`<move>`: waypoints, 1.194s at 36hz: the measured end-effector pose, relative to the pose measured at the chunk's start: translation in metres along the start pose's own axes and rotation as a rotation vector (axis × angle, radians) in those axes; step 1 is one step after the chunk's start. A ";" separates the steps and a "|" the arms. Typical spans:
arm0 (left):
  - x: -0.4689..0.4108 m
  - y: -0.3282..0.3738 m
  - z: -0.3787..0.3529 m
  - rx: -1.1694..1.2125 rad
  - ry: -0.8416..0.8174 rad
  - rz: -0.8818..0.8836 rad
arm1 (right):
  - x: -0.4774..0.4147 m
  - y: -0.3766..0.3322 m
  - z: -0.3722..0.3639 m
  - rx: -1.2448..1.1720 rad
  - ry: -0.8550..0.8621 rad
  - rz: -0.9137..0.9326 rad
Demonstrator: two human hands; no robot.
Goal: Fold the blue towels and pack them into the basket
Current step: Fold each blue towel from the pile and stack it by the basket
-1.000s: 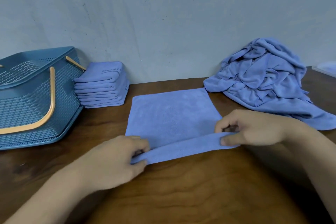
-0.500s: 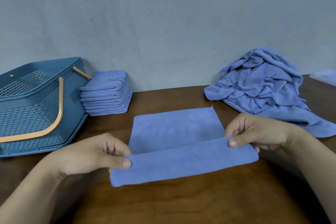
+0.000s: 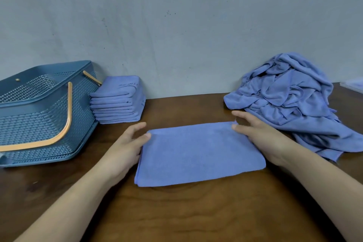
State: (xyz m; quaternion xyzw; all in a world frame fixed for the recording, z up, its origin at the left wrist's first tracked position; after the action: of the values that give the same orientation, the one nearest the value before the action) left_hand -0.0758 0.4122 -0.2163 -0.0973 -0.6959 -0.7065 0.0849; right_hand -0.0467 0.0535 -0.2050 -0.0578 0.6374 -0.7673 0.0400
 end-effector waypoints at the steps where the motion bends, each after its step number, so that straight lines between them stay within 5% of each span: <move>1: 0.001 0.000 0.000 -0.048 -0.003 -0.012 | 0.001 0.001 0.000 0.050 -0.012 0.014; 7: 0.011 0.004 -0.002 -0.349 -0.024 -0.074 | 0.007 0.000 -0.004 0.307 -0.063 0.056; 15: 0.010 -0.003 0.005 -0.345 -0.132 -0.002 | 0.012 0.004 -0.006 0.270 -0.186 -0.019; 21: 0.013 0.014 -0.003 0.017 -0.052 -0.094 | 0.008 -0.010 -0.005 -0.012 -0.005 0.056; 26: 0.002 0.005 0.003 -0.395 0.093 -0.122 | -0.003 0.006 -0.004 0.186 0.059 0.115; 43: 0.001 0.000 0.010 -0.419 0.133 -0.061 | -0.005 0.010 0.000 0.474 0.101 0.140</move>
State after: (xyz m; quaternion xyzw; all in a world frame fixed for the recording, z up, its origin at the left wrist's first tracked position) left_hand -0.0763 0.4218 -0.2162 -0.0450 -0.5292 -0.8428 0.0873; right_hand -0.0418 0.0524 -0.2150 0.0360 0.4435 -0.8925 0.0736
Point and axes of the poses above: each hand's wrist, its own x-axis away from the middle knuckle, its own z-axis out of the back of the hand, y = z × x, the point moved 7 cm from there along -x, towards the middle knuckle, and after that the axes turned 6 degrees about z, right-handed, at the moved point
